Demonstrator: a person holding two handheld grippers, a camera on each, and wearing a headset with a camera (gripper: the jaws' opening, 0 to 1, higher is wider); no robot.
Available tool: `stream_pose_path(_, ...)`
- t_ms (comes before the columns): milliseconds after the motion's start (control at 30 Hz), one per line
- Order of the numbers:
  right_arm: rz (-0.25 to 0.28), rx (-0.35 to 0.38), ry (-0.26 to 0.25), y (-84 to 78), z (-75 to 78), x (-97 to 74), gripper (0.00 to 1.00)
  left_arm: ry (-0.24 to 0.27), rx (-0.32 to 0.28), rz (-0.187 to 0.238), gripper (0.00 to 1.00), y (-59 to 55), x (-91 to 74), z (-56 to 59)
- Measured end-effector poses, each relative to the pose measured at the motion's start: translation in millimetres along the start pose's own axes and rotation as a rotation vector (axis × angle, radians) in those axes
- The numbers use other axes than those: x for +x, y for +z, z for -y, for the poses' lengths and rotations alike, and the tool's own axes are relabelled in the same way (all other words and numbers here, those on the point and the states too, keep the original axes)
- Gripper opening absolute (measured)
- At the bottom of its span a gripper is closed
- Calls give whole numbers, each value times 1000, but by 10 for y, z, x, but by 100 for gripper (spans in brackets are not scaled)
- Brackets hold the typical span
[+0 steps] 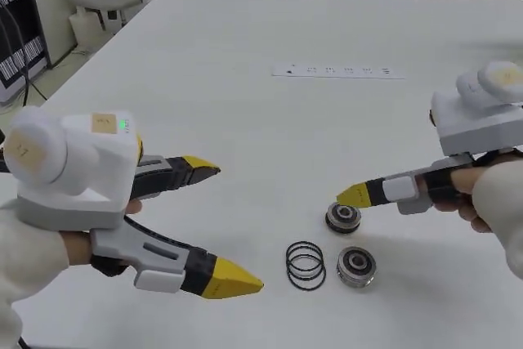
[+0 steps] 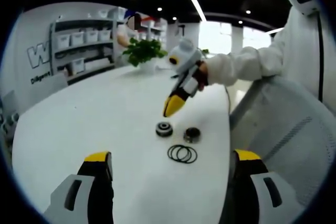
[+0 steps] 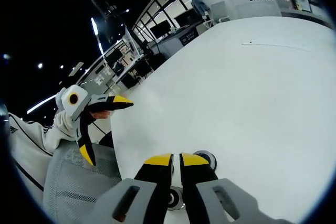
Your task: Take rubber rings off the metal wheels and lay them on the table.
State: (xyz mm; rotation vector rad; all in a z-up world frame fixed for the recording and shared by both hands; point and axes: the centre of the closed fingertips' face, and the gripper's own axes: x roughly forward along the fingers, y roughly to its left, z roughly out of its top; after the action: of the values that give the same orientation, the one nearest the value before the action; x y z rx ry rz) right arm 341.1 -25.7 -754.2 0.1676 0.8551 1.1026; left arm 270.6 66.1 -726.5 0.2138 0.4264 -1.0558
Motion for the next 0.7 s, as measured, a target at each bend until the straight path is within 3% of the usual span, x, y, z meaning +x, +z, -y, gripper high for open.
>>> stream_pose_path(267,78,15,-23,136,99,-144,3,8,-4,8,97,17,-10,-20)
stream_pose_path(433,130,-24,-46,228,152,-228,7,6,-4,7,97,18,-6,-11)
stream_pose_path(700,127,-79,-59,207,192,-249,15,7,-9,14,97,37,-6,-10)
